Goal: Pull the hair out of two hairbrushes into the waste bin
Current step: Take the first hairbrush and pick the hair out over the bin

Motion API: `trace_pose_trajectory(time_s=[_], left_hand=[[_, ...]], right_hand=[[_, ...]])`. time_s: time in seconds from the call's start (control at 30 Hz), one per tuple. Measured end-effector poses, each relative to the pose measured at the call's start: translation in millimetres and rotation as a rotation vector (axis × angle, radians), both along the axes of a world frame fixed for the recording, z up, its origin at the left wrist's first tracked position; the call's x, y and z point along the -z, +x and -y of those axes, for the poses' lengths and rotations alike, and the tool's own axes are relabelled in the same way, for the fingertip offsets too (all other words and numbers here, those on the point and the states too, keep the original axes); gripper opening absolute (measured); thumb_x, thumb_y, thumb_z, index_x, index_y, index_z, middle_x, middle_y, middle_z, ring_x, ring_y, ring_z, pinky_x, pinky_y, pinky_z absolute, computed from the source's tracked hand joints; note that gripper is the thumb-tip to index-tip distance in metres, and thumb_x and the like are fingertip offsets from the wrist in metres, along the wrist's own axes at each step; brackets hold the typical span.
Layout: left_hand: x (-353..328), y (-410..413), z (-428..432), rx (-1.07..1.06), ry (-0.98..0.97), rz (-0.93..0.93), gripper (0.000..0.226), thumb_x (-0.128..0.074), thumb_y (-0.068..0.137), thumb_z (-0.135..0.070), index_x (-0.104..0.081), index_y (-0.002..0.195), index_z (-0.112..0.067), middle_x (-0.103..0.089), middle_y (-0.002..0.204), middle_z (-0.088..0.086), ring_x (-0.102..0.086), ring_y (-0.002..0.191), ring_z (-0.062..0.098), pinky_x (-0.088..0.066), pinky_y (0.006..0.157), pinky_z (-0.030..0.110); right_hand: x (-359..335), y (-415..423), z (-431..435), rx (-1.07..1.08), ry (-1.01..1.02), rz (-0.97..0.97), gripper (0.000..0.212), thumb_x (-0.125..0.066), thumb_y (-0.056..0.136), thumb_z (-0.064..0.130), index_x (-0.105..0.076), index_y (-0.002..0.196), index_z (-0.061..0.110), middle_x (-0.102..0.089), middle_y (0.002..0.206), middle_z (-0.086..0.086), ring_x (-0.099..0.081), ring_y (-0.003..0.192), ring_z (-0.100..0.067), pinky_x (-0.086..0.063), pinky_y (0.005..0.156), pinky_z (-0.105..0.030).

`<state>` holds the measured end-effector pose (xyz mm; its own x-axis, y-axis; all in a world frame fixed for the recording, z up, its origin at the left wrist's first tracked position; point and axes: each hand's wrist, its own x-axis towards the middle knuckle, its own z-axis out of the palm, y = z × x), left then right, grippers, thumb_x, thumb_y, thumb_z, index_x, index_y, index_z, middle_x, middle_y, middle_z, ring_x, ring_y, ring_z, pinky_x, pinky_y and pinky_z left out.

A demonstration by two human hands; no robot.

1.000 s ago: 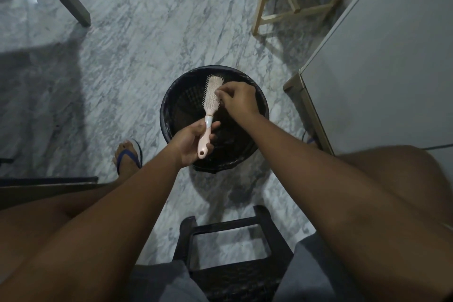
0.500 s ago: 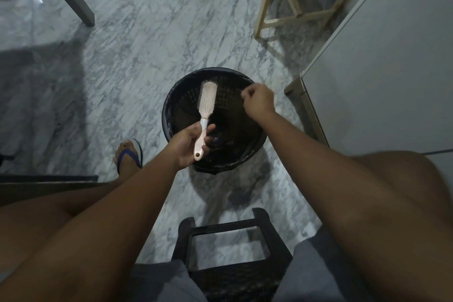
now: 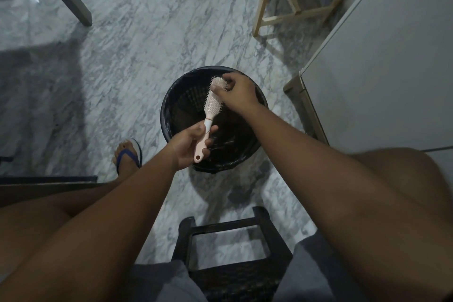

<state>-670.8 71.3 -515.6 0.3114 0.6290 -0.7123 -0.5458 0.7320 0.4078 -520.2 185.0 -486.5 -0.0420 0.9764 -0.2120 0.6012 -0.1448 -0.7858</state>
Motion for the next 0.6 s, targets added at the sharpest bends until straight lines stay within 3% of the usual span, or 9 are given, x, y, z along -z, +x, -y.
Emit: trace_pose_trajectory(time_s=[0.23, 0.33, 0.5, 0.6], left_hand=[[6, -2, 6, 0.023, -0.011, -0.024, 0.032, -0.039, 0.103, -0.013, -0.058, 0.127, -0.021, -0.066, 0.104, 0.004, -0.049, 0.064, 0.012, -0.042, 0.048, 0.023], [10, -1, 8, 0.005, -0.023, -0.020, 0.033, -0.038, 0.103, -0.013, -0.056, 0.130, -0.019, -0.066, 0.101, 0.004, -0.049, 0.062, 0.012, -0.042, 0.046, 0.022], [11, -4, 9, -0.046, -0.035, 0.000, 0.032, -0.036, 0.104, -0.015, -0.056, 0.129, -0.016, -0.063, 0.101, 0.005, -0.048, 0.062, 0.011, -0.041, 0.045, 0.022], [11, -7, 8, -0.065, -0.029, -0.001, 0.037, -0.037, 0.103, -0.014, -0.051, 0.137, -0.017, -0.065, 0.104, 0.004, -0.049, 0.061, 0.011, -0.042, 0.045, 0.022]], right_hand=[[-7, 9, -8, 0.039, 0.032, 0.066, 0.014, -0.074, 0.087, 0.021, -0.079, 0.091, 0.009, -0.076, 0.090, -0.005, -0.067, 0.080, -0.010, -0.053, 0.080, -0.023], [-11, 7, -11, 0.071, 0.067, -0.003, 0.013, -0.072, 0.088, 0.021, -0.077, 0.089, 0.010, -0.074, 0.083, -0.002, -0.063, 0.072, -0.007, -0.047, 0.070, -0.018], [-31, 13, -19, 0.191, 0.306, -0.178, 0.016, -0.070, 0.090, 0.024, -0.076, 0.084, 0.011, -0.069, 0.073, 0.008, -0.065, 0.071, -0.005, -0.052, 0.071, -0.015], [-29, 18, -14, 0.224, 0.331, -0.192, 0.019, -0.065, 0.093, 0.023, -0.076, 0.083, 0.011, -0.070, 0.071, 0.006, -0.066, 0.069, -0.006, -0.054, 0.070, -0.019]])
